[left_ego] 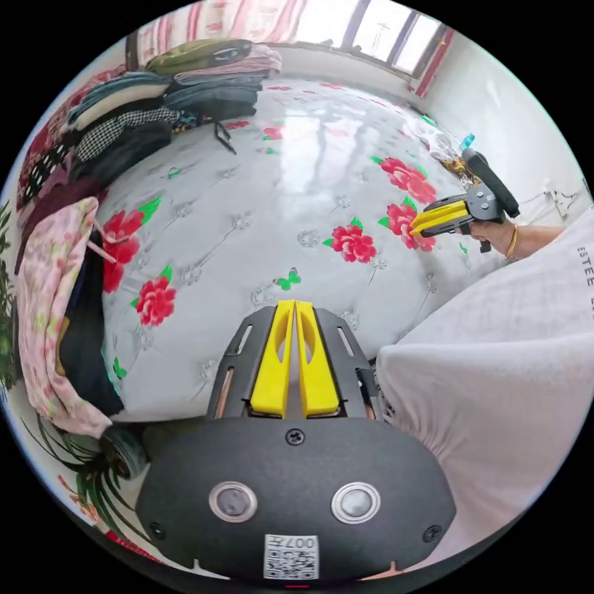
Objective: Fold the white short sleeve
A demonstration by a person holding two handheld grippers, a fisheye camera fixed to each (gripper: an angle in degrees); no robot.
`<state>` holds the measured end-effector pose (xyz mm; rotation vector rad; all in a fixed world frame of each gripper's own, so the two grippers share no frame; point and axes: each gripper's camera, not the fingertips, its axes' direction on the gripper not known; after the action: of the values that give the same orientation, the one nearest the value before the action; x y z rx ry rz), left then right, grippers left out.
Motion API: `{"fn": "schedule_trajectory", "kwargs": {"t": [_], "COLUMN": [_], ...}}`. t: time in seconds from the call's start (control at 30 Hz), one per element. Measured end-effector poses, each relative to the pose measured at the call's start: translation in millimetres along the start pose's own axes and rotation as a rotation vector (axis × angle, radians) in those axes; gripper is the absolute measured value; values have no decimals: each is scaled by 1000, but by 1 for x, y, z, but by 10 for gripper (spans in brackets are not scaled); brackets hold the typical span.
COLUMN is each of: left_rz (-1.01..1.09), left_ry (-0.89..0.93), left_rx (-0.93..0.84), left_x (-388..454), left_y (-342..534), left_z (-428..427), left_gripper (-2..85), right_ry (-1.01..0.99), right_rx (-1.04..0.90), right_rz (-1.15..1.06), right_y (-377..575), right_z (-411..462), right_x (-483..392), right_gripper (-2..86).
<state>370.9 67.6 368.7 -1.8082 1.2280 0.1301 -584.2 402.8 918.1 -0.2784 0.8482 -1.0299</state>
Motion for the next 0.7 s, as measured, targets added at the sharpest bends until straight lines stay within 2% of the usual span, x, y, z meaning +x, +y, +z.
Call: {"fn": "schedule_trajectory", "kwargs": {"t": [0.13, 0.23, 0.3, 0.4, 0.5, 0.7], "left_rz": [65, 58, 50, 44, 29, -49], "left_ry": [-42, -10, -4, -82, -164, -296], "left_rx": [-72, -135, -201, -186, -172, -235], "left_x": [29, 50, 62, 84, 104, 132], "left_y": [-53, -72, -78, -83, -88, -111], "left_z": [29, 53, 71, 77, 82, 96], "left_gripper": [-10, -10, -10, -10, -10, -10], "right_ry": [-52, -140, -181, -101, 22, 124], "right_rx": [178, 165, 141, 246, 257, 259], "right_rz": [125, 82, 152, 382, 583, 816], "right_y": [46, 72, 106, 193, 301, 472], "right_z": [-12, -23, -34, -57, -73, -92], "right_x": [12, 31, 66, 129, 196, 292], "right_gripper": [40, 35, 35, 42, 48, 58]}}
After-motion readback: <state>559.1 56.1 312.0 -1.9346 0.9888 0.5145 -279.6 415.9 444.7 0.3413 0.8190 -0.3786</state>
